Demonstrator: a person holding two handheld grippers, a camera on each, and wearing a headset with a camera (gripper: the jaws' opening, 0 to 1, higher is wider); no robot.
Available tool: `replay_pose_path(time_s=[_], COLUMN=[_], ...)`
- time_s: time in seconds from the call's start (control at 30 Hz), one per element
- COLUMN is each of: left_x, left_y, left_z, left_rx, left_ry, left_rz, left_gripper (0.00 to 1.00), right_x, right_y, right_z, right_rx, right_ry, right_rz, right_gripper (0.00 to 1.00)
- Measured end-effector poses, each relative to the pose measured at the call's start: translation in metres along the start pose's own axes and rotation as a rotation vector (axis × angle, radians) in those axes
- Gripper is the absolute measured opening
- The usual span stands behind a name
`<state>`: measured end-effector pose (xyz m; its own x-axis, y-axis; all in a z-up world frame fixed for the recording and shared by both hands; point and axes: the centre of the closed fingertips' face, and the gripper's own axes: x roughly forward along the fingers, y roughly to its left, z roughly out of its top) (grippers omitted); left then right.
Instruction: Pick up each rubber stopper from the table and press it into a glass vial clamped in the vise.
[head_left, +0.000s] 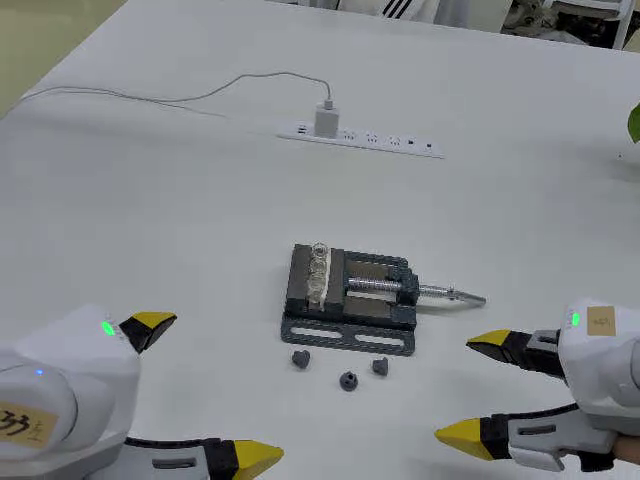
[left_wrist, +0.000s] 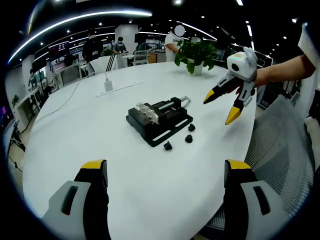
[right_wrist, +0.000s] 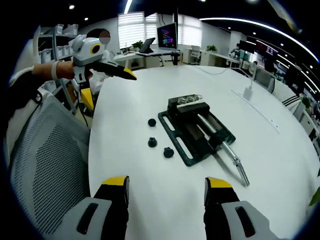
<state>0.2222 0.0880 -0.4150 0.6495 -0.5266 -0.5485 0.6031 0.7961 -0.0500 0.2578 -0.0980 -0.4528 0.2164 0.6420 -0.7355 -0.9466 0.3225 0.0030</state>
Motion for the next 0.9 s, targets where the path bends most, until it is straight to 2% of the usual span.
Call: replay_pose_path(time_s=[0.1,0.3,0.4,0.77,0.9], left_x=[0.001,0.001,0.001,0.0,0.0], left_y=[-0.001,-0.002,-0.003,-0.003,-0.003], left_z=[0.0,-0.002,-0.003,-0.01,-0.01], left_rx=[-0.001,-0.007,-0.014,-0.03,-0.033], left_ry=[-0.002,0.003,0.004,0.019,0.019], left_rz=[-0.002,-0.004,-0.004,-0.005,-0.007], left_gripper=[0.96,0.96,0.96,0.95,0.95], right_x=[0.007,0.02,0.027,0.044,0.049], right_y=[0.0,0.002,0.001,0.0,-0.002], right_z=[0.003,0.012,0.014,0.015,0.016], right_rx=[-0.018,-0.031,-0.034,-0.034,-0.041], right_ry=[0.004,-0.019,-0.025,-0.023,-0.02], right_rz=[0.015,0.041,0.046,0.072,0.081], right_gripper=[0.55,0.47,0.45,0.27,0.26])
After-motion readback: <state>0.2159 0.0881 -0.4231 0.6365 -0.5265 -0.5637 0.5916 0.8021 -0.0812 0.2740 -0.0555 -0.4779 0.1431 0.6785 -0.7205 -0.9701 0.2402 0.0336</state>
